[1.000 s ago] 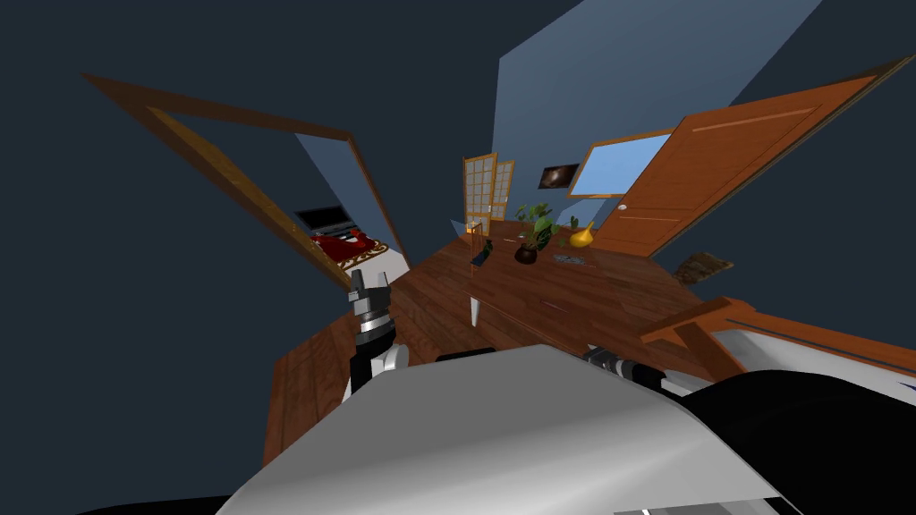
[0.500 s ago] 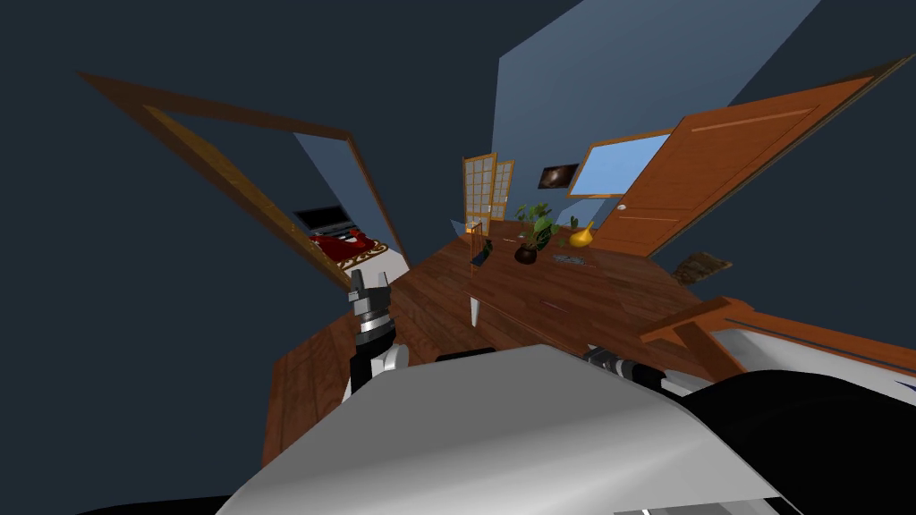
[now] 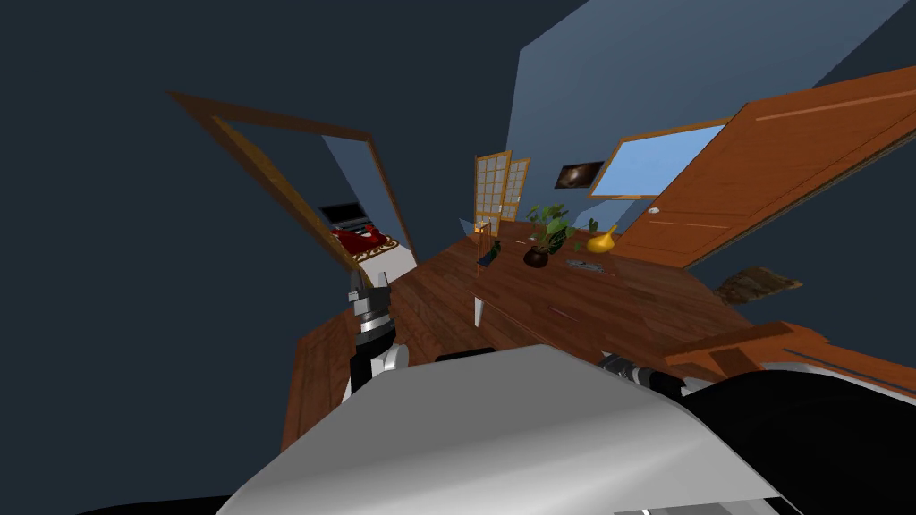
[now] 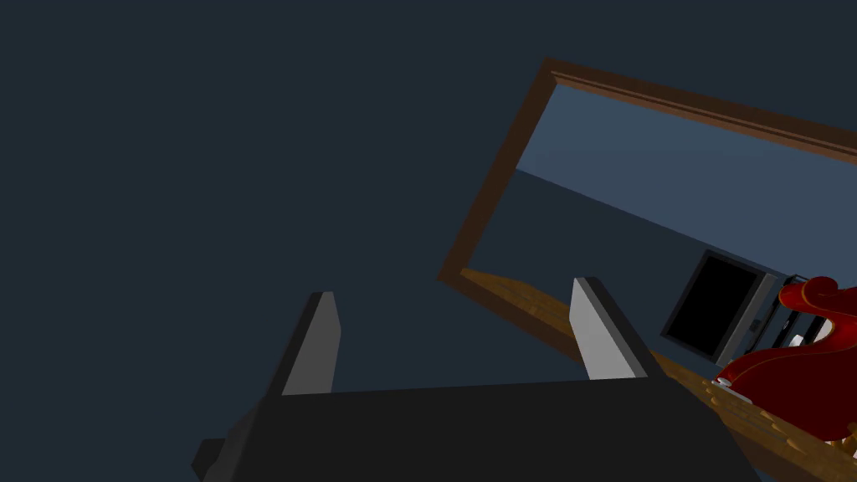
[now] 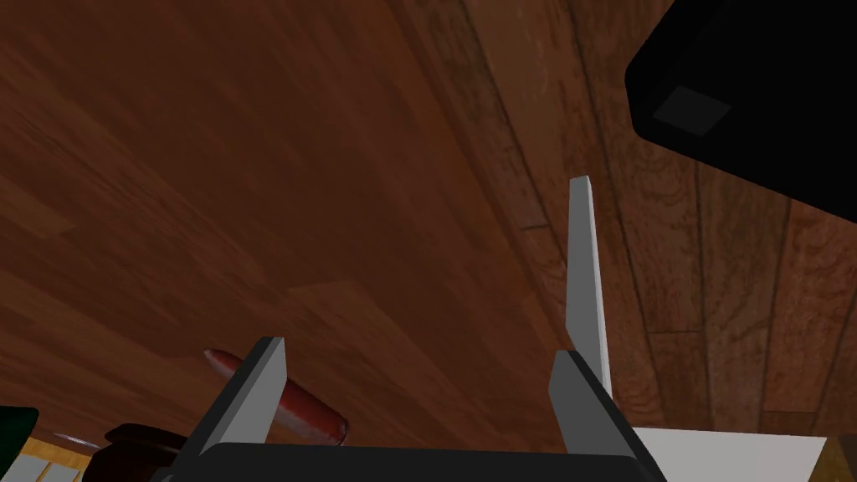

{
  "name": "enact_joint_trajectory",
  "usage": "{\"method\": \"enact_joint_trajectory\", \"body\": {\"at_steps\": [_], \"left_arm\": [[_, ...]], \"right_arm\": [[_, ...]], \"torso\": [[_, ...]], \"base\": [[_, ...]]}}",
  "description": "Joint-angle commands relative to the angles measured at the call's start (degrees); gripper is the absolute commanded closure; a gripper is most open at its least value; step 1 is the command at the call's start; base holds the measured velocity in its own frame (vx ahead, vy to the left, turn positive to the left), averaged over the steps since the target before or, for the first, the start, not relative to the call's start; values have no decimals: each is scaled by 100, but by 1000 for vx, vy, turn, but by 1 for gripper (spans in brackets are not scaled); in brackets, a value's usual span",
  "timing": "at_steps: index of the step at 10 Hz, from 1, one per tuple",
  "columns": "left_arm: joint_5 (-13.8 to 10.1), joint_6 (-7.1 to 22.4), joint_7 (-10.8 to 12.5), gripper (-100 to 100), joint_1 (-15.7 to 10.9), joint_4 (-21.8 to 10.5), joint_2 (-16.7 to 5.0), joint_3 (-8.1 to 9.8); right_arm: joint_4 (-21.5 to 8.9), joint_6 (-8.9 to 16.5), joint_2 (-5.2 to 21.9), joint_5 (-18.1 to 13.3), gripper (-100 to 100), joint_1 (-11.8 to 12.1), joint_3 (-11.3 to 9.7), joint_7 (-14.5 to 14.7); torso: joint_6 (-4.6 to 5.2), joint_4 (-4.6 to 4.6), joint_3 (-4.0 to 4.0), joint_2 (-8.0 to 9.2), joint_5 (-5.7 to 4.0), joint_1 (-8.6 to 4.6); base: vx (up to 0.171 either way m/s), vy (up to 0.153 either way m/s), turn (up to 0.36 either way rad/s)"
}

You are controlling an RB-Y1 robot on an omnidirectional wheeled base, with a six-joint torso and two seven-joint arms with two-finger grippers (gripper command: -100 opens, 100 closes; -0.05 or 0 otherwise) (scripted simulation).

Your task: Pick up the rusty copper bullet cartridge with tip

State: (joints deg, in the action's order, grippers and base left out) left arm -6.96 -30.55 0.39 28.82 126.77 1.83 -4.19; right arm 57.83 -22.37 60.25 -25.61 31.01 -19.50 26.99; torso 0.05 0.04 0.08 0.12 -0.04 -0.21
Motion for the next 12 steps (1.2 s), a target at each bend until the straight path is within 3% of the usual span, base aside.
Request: {"method": "enact_joint_trajectory", "body": {"at_steps": [1, 2, 3, 8, 12], "left_arm": [[0, 0, 0, 0, 0, 0, 0, 0], [0, 0, 0, 0, -1, 0, 0, 0], [0, 0, 0, 0, 0, 0, 0, 0], [0, 0, 0, 0, 0, 0, 0, 0], [0, 0, 0, 0, 1, 0, 0, 0]], "right_arm": [[-234, -122, 83, -102, -100, 86, 35, 83], [-443, -206, 115, -185, -100, 96, 41, 149], [-443, -206, 115, -185, -100, 96, 41, 149], [-1002, -415, 172, -388, -100, 127, 35, 324], [-1242, -483, 178, -452, -100, 160, -11, 367]], "torso": [[0, 0, 0, 0, 0, 0], [-3, 0, 0, 0, 1, 2], [-3, 0, 0, -1, 1, 1], [-1, -1, -3, -6, 1, 7], [-1, -3, -9, -16, 2, 13]], "base": [[-20, -45, 212], [-21, -52, 273], [-15, -43, 111], [-8, -36, 129], [14, -26, 123]]}}
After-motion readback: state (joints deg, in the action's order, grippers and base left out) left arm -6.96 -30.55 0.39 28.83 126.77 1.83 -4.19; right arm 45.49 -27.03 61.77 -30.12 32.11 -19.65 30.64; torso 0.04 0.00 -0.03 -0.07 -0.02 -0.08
